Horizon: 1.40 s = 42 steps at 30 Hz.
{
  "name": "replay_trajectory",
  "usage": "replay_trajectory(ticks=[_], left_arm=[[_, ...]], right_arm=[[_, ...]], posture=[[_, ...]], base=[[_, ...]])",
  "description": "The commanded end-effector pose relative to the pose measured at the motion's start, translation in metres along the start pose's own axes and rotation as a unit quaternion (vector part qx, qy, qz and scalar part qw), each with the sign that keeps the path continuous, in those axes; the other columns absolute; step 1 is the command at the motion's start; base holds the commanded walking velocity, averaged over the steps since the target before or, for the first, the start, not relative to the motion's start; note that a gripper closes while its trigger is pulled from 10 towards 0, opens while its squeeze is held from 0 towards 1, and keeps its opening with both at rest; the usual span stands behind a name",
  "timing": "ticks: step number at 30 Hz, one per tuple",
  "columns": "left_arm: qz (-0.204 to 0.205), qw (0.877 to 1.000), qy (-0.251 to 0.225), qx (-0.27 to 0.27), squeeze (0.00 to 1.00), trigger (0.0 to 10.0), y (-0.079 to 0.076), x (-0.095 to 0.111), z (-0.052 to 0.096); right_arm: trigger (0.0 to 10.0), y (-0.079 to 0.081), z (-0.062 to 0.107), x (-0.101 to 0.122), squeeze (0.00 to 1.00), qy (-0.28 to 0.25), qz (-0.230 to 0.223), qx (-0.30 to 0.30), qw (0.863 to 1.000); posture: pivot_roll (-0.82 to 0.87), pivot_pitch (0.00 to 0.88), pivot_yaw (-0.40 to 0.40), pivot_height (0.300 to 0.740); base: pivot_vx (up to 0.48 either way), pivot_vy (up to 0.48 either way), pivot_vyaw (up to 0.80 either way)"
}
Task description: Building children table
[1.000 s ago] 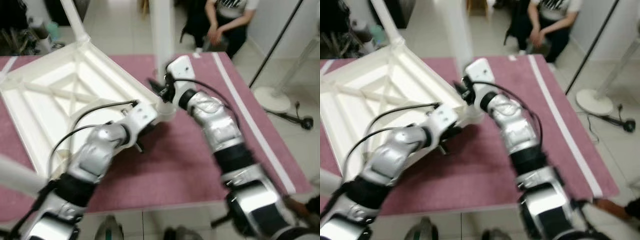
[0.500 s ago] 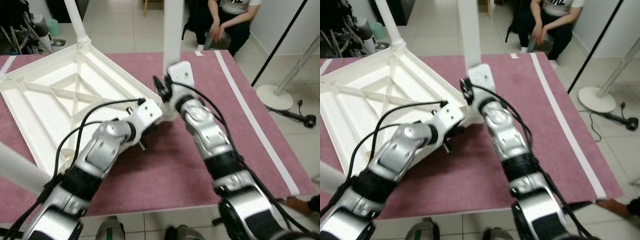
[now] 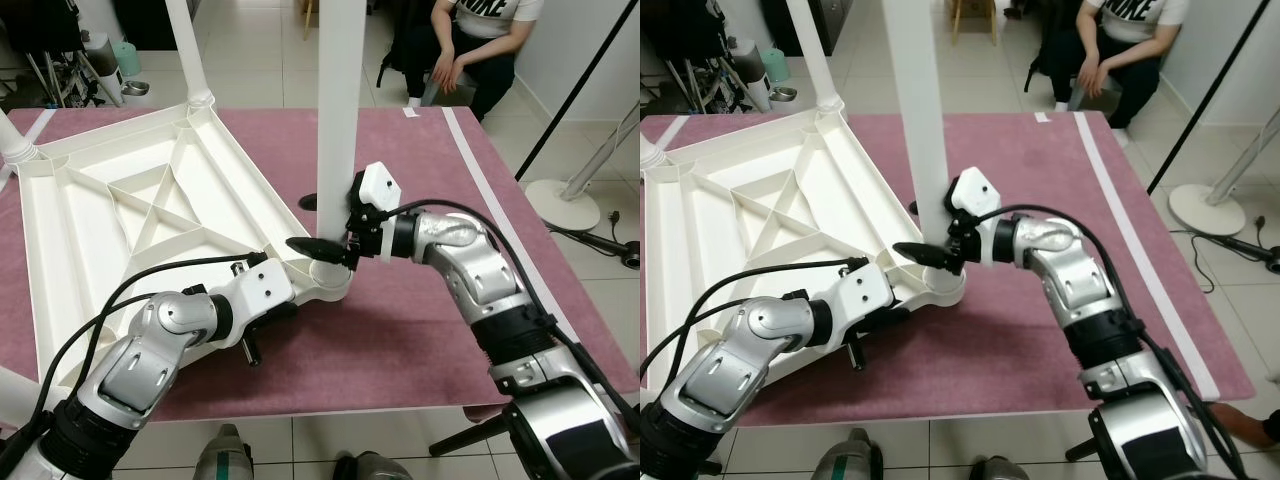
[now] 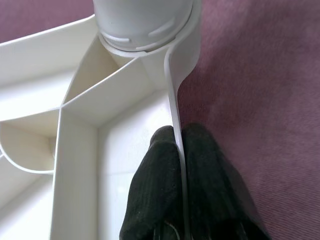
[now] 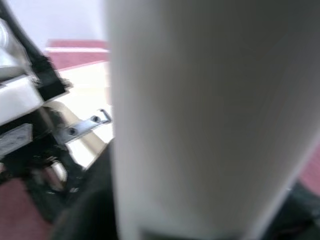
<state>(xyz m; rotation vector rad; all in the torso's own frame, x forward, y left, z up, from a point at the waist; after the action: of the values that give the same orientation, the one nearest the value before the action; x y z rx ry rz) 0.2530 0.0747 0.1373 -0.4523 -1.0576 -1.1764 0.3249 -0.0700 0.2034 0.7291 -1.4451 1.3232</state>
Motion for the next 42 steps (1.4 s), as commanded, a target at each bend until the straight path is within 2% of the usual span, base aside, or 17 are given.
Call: replay_trajectory(ticks=[1, 7, 12, 14, 15, 17, 19, 20, 22, 30, 31, 32, 33, 34, 35, 36, 42], left_arm=[[-0.076, 0.993, -0.08, -0.042, 0.0, 0.0, -0.015, 0.039, 0.004], [-0.071, 0.994, -0.088, -0.01, 0.0, 0.0, -0.009, 0.045, -0.001], [-0.052, 0.992, -0.084, 0.074, 0.0, 0.0, 0.017, 0.059, -0.018], [-0.043, 0.991, -0.083, 0.098, 0.0, 0.0, 0.025, 0.064, -0.024], [-0.027, 0.988, -0.081, 0.127, 0.0, 0.0, 0.034, 0.07, -0.031], [-0.027, 0.988, -0.081, 0.127, 0.0, 0.0, 0.034, 0.07, -0.031], [-0.01, 0.98, -0.068, 0.186, 0.0, 0.0, 0.05, 0.078, -0.043], [-0.01, 0.98, -0.068, 0.186, 0.0, 0.0, 0.05, 0.078, -0.043], [-0.007, 0.972, -0.05, 0.228, 0.0, 0.0, 0.06, 0.078, -0.052], [-0.007, 0.974, -0.036, 0.223, 0.0, 0.0, 0.055, 0.071, -0.059], [-0.013, 0.976, -0.034, 0.215, 0.0, 0.9, 0.051, 0.067, -0.059], [-0.013, 0.976, -0.034, 0.215, 0.0, 0.9, 0.051, 0.067, -0.059], [-0.014, 0.979, -0.031, 0.202, 0.0, 10.0, 0.046, 0.061, -0.059], [-0.008, 0.984, -0.033, 0.174, 1.0, 10.0, 0.038, 0.055, -0.059], [-0.008, 0.984, -0.033, 0.174, 1.0, 10.0, 0.038, 0.055, -0.059], [-0.005, 0.987, -0.038, 0.154, 1.0, 10.0, 0.032, 0.052, -0.06], [0.037, 0.991, -0.053, 0.113, 1.0, 10.0, 0.025, 0.042, -0.054]], right_arm=[[0.0, 0.001, -0.007, 0.005, 0.0, -0.012, -0.004, 0.021, 1.0], [0.0, -0.006, -0.014, -0.005, 0.0, 0.0, -0.038, -0.034, 0.999], [0.0, -0.023, -0.016, -0.029, 0.0, 0.08, -0.025, -0.2, 0.976], [0.0, -0.03, -0.014, -0.039, 0.0, 0.109, -0.03, -0.259, 0.959], [0.0, -0.037, -0.009, -0.048, 0.0, 0.141, -0.029, -0.326, 0.934], [0.0, -0.037, -0.009, -0.048, 0.0, 0.141, -0.029, -0.326, 0.934], [0.0, -0.047, 0.004, -0.062, 0.0, 0.178, -0.044, -0.447, 0.876], [0.0, -0.047, 0.004, -0.062, 0.0, 0.178, -0.044, -0.447, 0.876], [0.0, -0.048, 0.007, -0.068, 0.0, 0.193, -0.043, -0.507, 0.839], [0.0, -0.037, -0.008, -0.067, 0.0, 0.168, -0.047, -0.5, 0.848], [10.0, -0.034, -0.012, -0.064, 0.0, 0.152, -0.044, -0.488, 0.858], [10.0, -0.034, -0.012, -0.064, 0.0, 0.152, -0.044, -0.488, 0.858], [10.0, -0.032, -0.015, -0.061, 0.0, 0.139, -0.034, -0.475, 0.868], [10.0, -0.029, -0.015, -0.061, 0.64, 0.131, -0.032, -0.458, 0.879], [10.0, -0.029, -0.015, -0.061, 0.64, 0.131, -0.032, -0.458, 0.879], [10.0, -0.028, -0.013, -0.062, 0.99, 0.13, -0.024, -0.459, 0.879], [10.0, -0.025, -0.006, -0.069, 1.0, 0.132, -0.023, -0.421, 0.897]], posture=[[0.14, 0.0, 0.021, 0.74], [0.14, 0.0, 0.021, 0.74], [0.12, 0.0, 0.031, 0.74], [0.12, 0.0, 0.034, 0.74], [0.11, 0.0, 0.042, 0.74], [0.11, 0.0, 0.042, 0.74], [0.1, 0.0, 0.05, 0.74], [0.1, 0.0, 0.05, 0.74], [0.1, 0.0, 0.054, 0.74], [0.1, 0.0, 0.054, 0.74], [0.1, 0.0, 0.054, 0.74], [0.1, 0.0, 0.054, 0.74], [0.1, 0.0, 0.052, 0.74], [0.1, 0.0, 0.046, 0.74], [0.1, 0.0, 0.046, 0.74], [0.1, 0.0, 0.046, 0.74], [0.1, 0.0, 0.044, 0.74]], base=[[0.0, 0.0, 0.0], [0.0, 0.0, 0.0], [0.0, 0.0, 0.0], [0.0, 0.0, 0.0], [0.0, 0.0, 0.0], [0.0, 0.0, 0.0], [0.0, 0.0, 0.0], [0.0, 0.0, 0.0], [0.0, 0.0, 0.0], [0.0, 0.0, 0.0], [0.0, 0.0, 0.0], [0.0, 0.0, 0.0], [0.0, 0.0, 0.0], [0.0, 0.0, 0.0], [0.0, 0.0, 0.0], [0.0, 0.0, 0.0], [0.0, 0.0, 0.0]])
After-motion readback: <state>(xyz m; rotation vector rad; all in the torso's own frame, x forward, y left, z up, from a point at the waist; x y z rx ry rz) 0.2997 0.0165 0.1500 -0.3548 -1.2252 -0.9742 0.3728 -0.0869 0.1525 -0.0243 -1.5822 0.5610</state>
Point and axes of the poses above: a point about 5 cm out from each wrist's last joint towards the gripper, its own z axis pointing back from the gripper into the wrist, its own x axis along the axis of the wrist's last joint, y = z × x, the point moved 2 cm from there along -z, pointing out of the wrist towards the gripper, and after that the axes turned 5 degrees about z, right-handed, at the moved point
